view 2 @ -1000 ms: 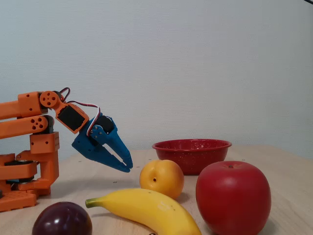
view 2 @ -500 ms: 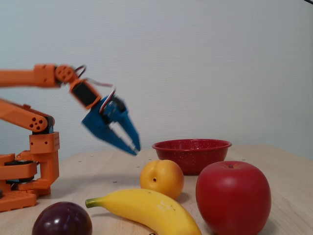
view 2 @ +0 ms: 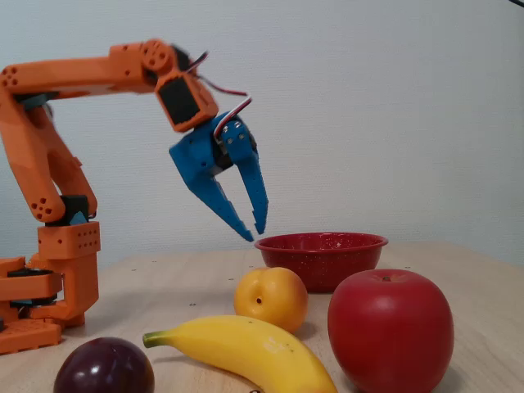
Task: Put the banana in the red bowl.
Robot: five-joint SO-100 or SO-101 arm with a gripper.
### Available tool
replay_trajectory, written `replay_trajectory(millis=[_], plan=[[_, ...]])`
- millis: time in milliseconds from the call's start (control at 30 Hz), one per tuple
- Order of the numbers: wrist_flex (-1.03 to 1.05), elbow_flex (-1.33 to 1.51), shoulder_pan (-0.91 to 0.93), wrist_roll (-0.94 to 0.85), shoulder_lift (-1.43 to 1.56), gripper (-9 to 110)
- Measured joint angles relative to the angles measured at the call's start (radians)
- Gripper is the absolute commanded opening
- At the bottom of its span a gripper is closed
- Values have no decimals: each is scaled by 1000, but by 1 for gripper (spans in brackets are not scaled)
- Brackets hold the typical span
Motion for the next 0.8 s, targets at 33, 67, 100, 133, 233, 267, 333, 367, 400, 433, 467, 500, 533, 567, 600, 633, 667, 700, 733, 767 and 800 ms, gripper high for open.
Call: replay_trajectory(millis=[33,67,100,133,233,267,333,367,400,433,467,500,533,567,600,633,667,700,733,767,800], plan=[[44,-46,-23,23,-35,0],[103,-104,-52,61,-81,0],[155,-158,-75,104,-123,0],[201,-206,-97,152,-163,0],[252,-318,-163,264,-265,0],[252,-344,-184,295,-296,1],[252,-377,-230,376,-347,5],[253,-391,-255,419,-368,7],[259,-416,-275,462,-396,10],[270,-442,-298,505,-423,12],[296,-472,-319,557,-459,15],[322,-499,-342,609,-489,17],[354,-531,-362,652,-523,19],[393,-572,-383,710,-563,21],[414,-594,-403,762,-592,27],[433,-604,-416,805,-615,31],[453,-618,-430,856,-643,36],[456,-624,-440,900,-667,40],[449,-626,-448,933,-689,42],[449,-626,-451,966,-704,44],[449,-626,-451,997,-721,45]])
